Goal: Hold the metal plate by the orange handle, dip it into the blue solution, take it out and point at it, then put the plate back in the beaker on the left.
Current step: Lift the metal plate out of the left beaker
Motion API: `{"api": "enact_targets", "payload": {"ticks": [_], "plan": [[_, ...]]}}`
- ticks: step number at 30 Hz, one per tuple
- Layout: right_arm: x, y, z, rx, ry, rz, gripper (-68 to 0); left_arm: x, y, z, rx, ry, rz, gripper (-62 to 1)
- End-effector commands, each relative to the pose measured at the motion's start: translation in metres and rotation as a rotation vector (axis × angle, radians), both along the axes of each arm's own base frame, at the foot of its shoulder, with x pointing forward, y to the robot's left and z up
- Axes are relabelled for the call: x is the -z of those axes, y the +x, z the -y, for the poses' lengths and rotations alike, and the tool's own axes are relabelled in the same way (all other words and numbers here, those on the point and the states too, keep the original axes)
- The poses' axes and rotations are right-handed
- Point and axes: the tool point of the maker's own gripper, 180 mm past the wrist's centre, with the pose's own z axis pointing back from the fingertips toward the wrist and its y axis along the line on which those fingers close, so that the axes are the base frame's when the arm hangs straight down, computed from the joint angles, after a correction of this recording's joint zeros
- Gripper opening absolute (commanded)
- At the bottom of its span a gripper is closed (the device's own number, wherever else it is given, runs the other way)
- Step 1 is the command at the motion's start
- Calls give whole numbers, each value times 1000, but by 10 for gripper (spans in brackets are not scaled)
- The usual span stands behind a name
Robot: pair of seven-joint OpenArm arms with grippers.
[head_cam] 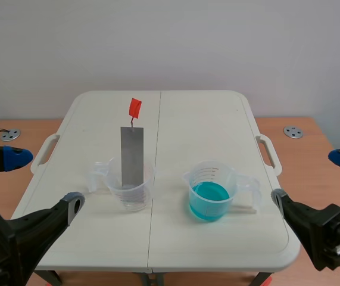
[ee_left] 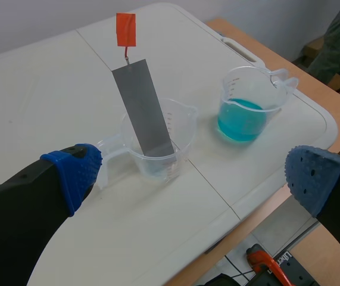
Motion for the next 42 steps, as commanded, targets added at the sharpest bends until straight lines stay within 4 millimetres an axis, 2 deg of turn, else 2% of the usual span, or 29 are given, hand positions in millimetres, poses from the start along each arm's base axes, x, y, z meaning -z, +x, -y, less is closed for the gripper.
{"api": "enact_targets", "payload": {"ticks": [1, 12, 21, 22, 26, 27, 28, 30, 33, 38, 42], "plan": [[-5, 2, -2, -3, 4, 10, -12, -10, 2, 4, 3, -22, 28, 14], [-6, 3, -2, -3, 2, 13, -12, -9, 2, 3, 4, -14, 23, 14], [-12, 28, -8, -37, -1, 47, -12, -9, 2, 3, 4, -14, 23, 14], [-11, 31, -10, -43, 1, 46, -12, -9, 2, 3, 4, -13, 23, -49], [-11, 43, -18, -61, 18, 62, -12, -6, 1, 3, 14, 16, 28, -468], [-11, 46, -21, -68, 23, 66, -12, -5, 0, 3, 18, 31, 31, -539], [-11, 49, -24, -75, 28, 70, -12, -4, 0, 3, 20, 37, 31, -578], [-12, 55, -29, -89, 37, 79, -12, 0, -1, 3, 29, 70, 27, -583], [-14, 62, -39, -113, 48, 91, -12, 26, -15, -3, 47, 179, -68, -583], [-17, 73, -53, -151, 57, 108, -12, 77, -65, -19, 65, 305, -307, -583], [-20, 82, -62, -157, 75, 116, -12, 115, -111, -40, 69, 392, -500, -583]]}}
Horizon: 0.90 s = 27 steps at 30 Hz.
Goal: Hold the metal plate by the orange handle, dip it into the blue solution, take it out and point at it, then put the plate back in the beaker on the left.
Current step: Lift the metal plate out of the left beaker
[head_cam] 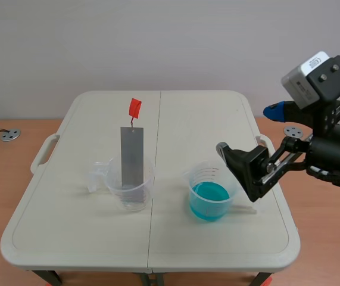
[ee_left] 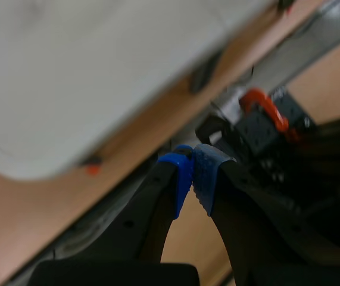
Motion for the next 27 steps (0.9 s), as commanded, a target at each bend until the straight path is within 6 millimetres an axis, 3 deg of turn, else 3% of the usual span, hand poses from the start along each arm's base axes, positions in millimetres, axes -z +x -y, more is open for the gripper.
{"api": "enact_targets", "payload": {"ticks": [1, 5, 11, 27], "plan": [[-9, 8, -2, 14, 26, 24, -12, 10, -14, -7, -11, 13, -48, -583], [-9, 17, -11, 24, 62, 20, -12, 40, -52, -33, -44, 90, -195, -583], [-11, 23, -36, -35, 93, 11, -12, 66, -88, -61, -95, 144, -314, -583], [3, 64, -80, -73, 141, -57, -12, 96, -120, -88, -140, 198, -424, -583]]}}
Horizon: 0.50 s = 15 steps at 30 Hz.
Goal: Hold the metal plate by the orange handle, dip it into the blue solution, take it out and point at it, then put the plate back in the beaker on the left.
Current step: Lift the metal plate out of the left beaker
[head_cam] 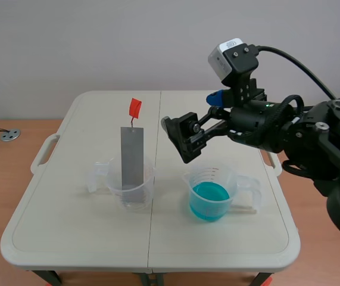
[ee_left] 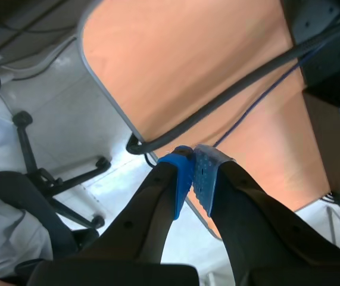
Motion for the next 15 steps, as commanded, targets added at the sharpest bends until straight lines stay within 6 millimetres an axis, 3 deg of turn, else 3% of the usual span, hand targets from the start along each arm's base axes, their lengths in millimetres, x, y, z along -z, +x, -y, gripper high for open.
{"api": "enact_targets", "payload": {"ticks": [1, 7, 15], "plan": [[-9, 6, -6, -13, 21, 22, -12, 2, -2, 4, -4, -4, 1, -583], [0, 13, -27, -48, 40, -5, -12, 8, -14, 9, -28, -15, -28, -583], [-12, 23, -55, -95, 73, 8, -12, 9, -16, 10, -36, -17, -33, -583]]}}
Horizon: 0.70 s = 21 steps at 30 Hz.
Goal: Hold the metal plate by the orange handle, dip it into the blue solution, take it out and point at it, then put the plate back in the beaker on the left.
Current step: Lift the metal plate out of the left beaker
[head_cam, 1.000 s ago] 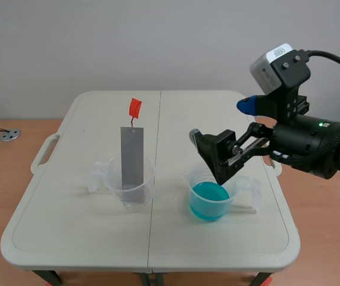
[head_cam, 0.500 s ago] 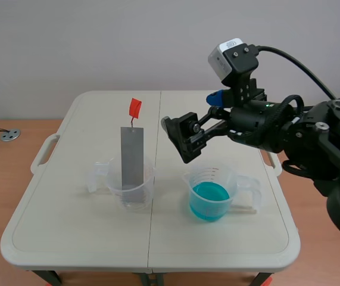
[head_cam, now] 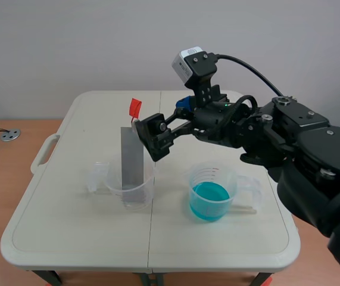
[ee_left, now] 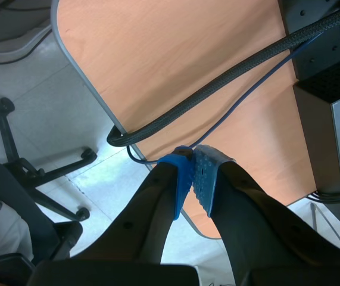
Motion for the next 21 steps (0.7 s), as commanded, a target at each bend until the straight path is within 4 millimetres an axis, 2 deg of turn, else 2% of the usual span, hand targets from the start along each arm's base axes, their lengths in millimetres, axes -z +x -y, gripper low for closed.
{"api": "enact_targets", "payload": {"ticks": [1, 12, 21], "plan": [[-22, 9, -8, -15, 27, 56, -12, -2, -1, 2, 5, -11, 2, -583], [-15, 16, -41, -69, 46, 27, -12, -3, 2, 3, -1, -16, 17, -582], [-21, 12, -65, -106, 76, 28, -12, -5, 28, -15, -67, 75, 155, -581]]}}
